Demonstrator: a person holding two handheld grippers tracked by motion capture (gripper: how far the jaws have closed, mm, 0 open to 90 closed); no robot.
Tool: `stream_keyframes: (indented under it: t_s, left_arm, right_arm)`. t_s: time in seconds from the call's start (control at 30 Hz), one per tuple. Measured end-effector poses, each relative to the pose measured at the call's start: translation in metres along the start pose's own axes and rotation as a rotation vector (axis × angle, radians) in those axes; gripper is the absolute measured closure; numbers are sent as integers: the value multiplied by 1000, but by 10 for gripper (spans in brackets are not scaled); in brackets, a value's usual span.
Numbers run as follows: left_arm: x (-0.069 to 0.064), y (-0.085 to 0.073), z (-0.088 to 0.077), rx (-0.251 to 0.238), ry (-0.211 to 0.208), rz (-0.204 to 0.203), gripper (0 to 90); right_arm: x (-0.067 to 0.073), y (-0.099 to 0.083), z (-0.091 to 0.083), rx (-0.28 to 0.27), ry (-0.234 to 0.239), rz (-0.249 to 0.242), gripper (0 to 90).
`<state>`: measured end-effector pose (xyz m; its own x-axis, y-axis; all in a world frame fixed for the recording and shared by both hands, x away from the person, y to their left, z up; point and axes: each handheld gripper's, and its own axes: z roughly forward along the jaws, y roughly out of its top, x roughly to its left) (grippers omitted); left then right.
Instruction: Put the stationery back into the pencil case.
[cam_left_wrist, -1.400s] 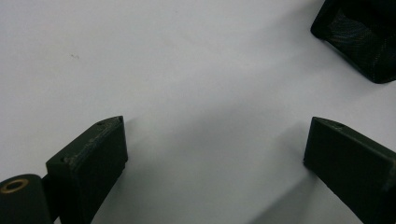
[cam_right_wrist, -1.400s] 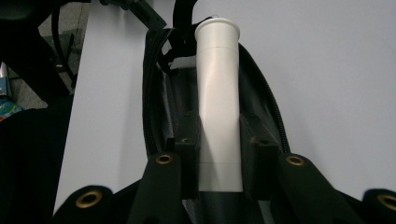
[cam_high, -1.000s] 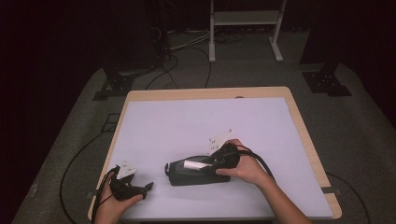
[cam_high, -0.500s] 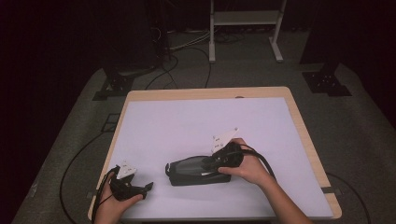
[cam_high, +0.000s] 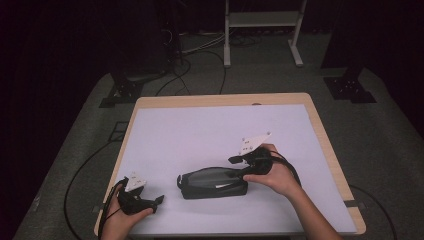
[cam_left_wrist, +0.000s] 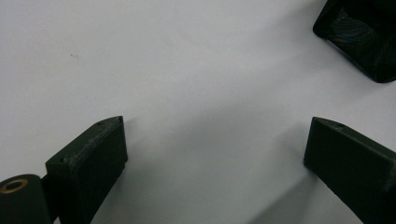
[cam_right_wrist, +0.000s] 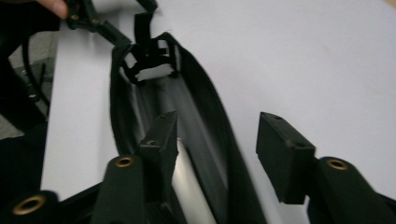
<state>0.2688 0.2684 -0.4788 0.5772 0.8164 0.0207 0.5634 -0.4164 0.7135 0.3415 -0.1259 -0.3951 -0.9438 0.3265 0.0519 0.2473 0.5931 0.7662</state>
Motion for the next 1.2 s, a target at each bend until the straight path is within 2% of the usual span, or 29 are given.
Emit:
stream_keyframes:
  t_s: [0.2,0.4,0.93,1.2]
  left_arm:
    - [0,0,0,0,-1,-2,51]
    - [0,0,0,-1,-1,-1,52]
    - [0,0,0,1,1,3,52]
    - [0,0,0,1,1,3,52]
  right_arm:
    - [-6,-10,-12,-31,-64,28,376]
    - [-10,-21,-22,-30,-125,56,341]
    - [-17,-50,-48,-53,-221,122,276]
    - [-19,-63,-55,-43,-264,162,246]
